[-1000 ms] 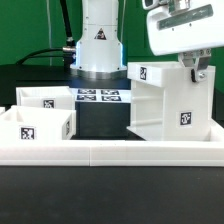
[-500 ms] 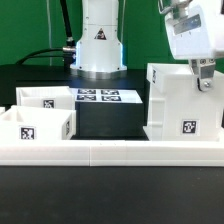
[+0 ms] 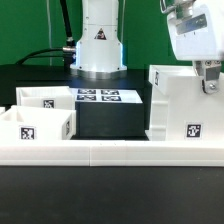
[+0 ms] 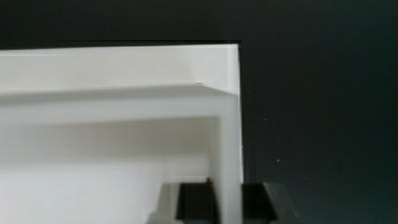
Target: Assemble drawer
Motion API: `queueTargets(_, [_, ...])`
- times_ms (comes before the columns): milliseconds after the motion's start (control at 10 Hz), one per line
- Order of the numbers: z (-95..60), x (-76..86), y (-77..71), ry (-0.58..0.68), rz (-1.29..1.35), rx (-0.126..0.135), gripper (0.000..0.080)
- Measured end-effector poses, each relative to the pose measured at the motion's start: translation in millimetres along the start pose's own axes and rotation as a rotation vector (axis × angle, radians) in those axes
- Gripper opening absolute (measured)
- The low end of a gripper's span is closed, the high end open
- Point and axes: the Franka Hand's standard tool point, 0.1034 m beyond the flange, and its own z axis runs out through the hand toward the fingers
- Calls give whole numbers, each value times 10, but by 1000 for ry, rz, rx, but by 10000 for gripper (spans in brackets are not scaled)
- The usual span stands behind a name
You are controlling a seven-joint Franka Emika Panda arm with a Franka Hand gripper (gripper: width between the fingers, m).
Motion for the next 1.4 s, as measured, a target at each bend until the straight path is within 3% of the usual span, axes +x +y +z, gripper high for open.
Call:
queueTargets(100, [4,-2,3,0,-5,-1,155])
queueTargets(200, [5,-6,4,0,-8,-1,155])
queueTargets(300, [-19,-6,14,0,-72,0,290])
queueTargets(400, [-105,-2,67,1,-170,1,473])
queueTargets(500, [-201,18,106,1,-263,6,473])
queueTargets(600, [-331,48,131,0,-351,16,598])
queueTargets(800, [-550,160,192,7,-552,31,645])
queueTargets(900, [-634,298,189,11,-669,40,645])
queueTargets(1000, [-651,401,174,15,-679,42,648])
queueTargets(1200, [-629,354,185,13,-716,39,648])
queueTargets(1300, [-625,380,195,17,-749,33,648])
queueTargets(1400, [-611,470,245,34,-933,-1,648])
